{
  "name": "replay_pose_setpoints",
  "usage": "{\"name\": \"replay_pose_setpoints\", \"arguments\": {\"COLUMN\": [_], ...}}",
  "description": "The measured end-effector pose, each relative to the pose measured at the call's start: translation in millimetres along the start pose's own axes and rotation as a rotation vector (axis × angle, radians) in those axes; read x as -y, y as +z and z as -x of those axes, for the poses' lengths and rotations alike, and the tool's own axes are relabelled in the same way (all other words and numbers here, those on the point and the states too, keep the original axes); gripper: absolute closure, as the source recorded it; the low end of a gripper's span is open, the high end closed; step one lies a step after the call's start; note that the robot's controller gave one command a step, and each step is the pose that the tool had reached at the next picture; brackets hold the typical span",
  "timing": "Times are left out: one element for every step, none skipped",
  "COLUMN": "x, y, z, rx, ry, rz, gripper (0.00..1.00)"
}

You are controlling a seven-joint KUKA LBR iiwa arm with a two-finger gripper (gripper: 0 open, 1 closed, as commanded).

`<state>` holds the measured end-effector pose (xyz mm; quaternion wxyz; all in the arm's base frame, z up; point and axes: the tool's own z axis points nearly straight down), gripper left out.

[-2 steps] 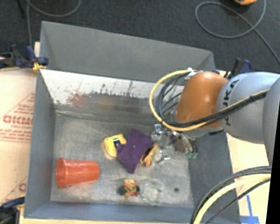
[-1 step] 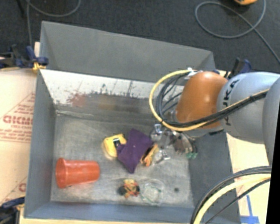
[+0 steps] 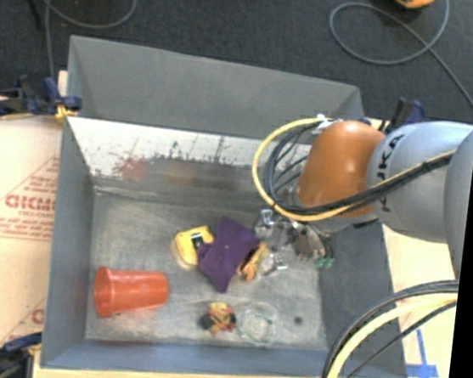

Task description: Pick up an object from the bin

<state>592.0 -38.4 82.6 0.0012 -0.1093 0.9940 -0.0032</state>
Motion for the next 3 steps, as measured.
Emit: {"name": "replay_pose_setpoints", "arguments": {"x": [-17.2, -7.5, -29.9], "y": [-29.2, -59.8, -191.6], "z": [6.4, 2.3, 17.0], "rx": [0.009, -0.007, 0.003], "ry": [0.007, -0.042, -0.037], "rz": [0.002, 0.009, 0.006], "gripper": [1.00, 1.00, 1.00]}}
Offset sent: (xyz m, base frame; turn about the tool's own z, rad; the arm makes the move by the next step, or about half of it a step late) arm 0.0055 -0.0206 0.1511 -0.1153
